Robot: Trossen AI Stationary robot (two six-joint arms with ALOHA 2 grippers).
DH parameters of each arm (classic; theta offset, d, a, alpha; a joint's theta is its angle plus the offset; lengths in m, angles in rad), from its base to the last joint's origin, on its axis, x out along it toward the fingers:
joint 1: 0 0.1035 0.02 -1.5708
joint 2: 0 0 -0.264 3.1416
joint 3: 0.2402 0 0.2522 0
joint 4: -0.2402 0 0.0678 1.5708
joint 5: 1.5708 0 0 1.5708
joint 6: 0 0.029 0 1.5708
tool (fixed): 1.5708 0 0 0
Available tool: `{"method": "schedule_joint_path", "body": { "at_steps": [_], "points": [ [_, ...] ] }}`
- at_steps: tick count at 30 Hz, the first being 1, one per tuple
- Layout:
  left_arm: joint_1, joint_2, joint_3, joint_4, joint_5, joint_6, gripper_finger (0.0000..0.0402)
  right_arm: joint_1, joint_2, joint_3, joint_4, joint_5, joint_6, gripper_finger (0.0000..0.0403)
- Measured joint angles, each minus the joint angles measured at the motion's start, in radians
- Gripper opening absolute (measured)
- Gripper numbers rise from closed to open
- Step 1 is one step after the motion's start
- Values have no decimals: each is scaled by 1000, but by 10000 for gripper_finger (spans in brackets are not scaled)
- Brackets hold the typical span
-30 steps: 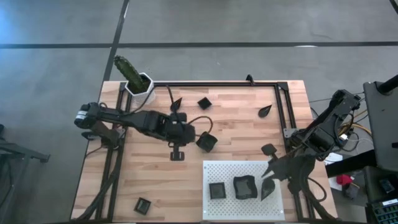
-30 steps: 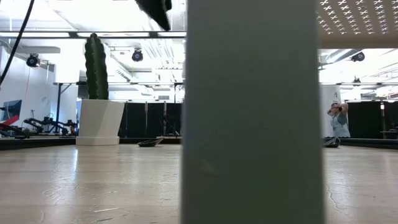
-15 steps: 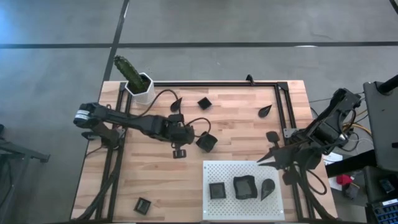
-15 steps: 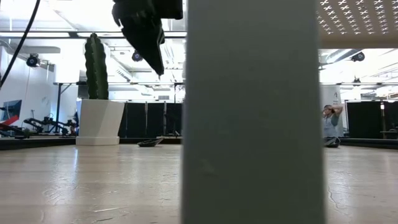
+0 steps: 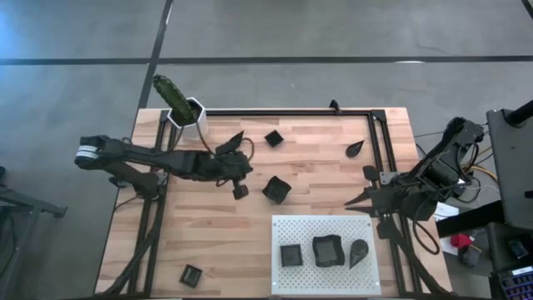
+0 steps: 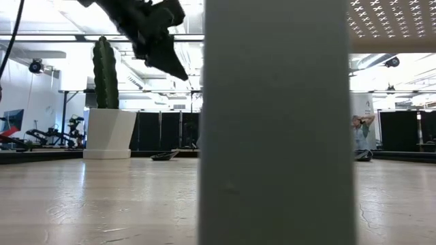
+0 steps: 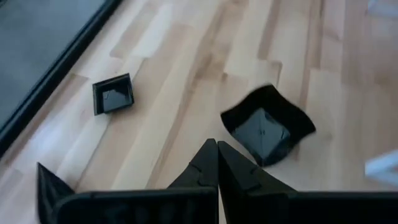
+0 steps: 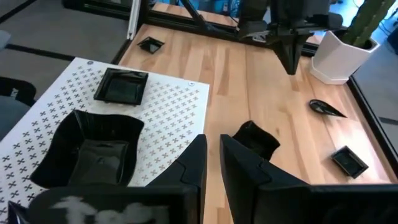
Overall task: Pick & Place Mini shaped plates
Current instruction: Stack the distorted square plate on top of the distorted square plate on the shelf
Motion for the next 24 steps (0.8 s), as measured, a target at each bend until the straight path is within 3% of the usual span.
{"method": "schedule_joint_path", "body": {
  "at_steps": [11,19,24],
  "points": [
    [35,4,-229,364,3,-64,9,0,-3,-1,-1,51,27,43],
    [35,97,-224,447,6,-68,69,0,-2,-1,0,102,37,43],
    [38,199,-201,510,15,-136,83,0,-2,-2,0,104,40,43]
  ]
}}
